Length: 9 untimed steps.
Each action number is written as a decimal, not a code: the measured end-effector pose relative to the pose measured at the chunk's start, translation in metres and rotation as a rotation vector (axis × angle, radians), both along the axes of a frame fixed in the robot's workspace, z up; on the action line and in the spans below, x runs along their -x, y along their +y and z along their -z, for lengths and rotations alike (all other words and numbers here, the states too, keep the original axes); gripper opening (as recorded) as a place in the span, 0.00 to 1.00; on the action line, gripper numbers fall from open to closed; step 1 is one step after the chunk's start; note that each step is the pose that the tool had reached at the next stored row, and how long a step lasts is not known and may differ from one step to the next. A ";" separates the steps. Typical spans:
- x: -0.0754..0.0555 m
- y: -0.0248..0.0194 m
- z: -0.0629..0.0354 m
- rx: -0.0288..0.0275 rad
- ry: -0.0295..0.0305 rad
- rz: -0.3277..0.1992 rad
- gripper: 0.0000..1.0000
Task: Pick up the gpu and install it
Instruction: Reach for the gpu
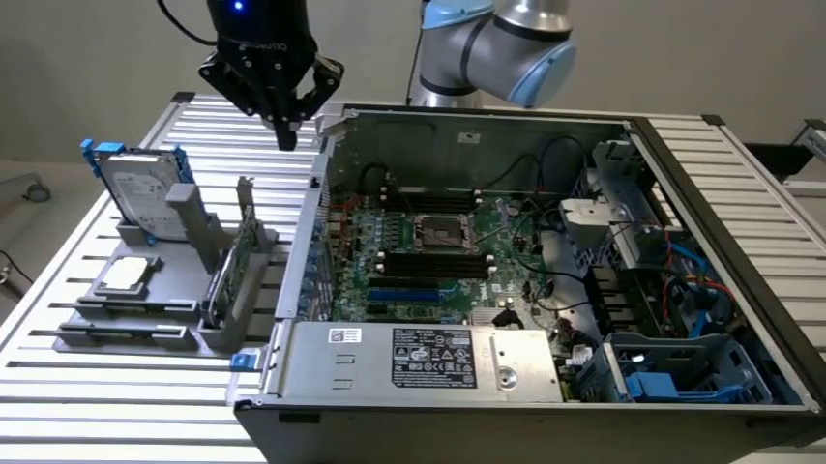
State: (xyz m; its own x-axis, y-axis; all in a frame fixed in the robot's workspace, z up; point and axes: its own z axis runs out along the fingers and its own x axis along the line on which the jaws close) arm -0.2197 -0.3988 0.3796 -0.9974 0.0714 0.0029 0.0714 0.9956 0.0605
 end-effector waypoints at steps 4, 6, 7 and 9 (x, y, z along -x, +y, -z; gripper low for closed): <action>0.018 0.0000 0.0029 0.0000 0.0051 0.000 0.11; 0.027 0.0000 0.0049 0.0004 0.0079 0.000 0.11; 0.032 0.0000 0.0059 0.0005 0.0093 0.000 0.11; 0.041 0.0000 0.0082 0.0007 0.0118 0.000 0.11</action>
State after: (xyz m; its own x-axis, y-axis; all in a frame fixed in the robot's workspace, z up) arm -0.2606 -0.3988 0.3714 -0.9973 0.0714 0.0147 0.0721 0.9956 0.0590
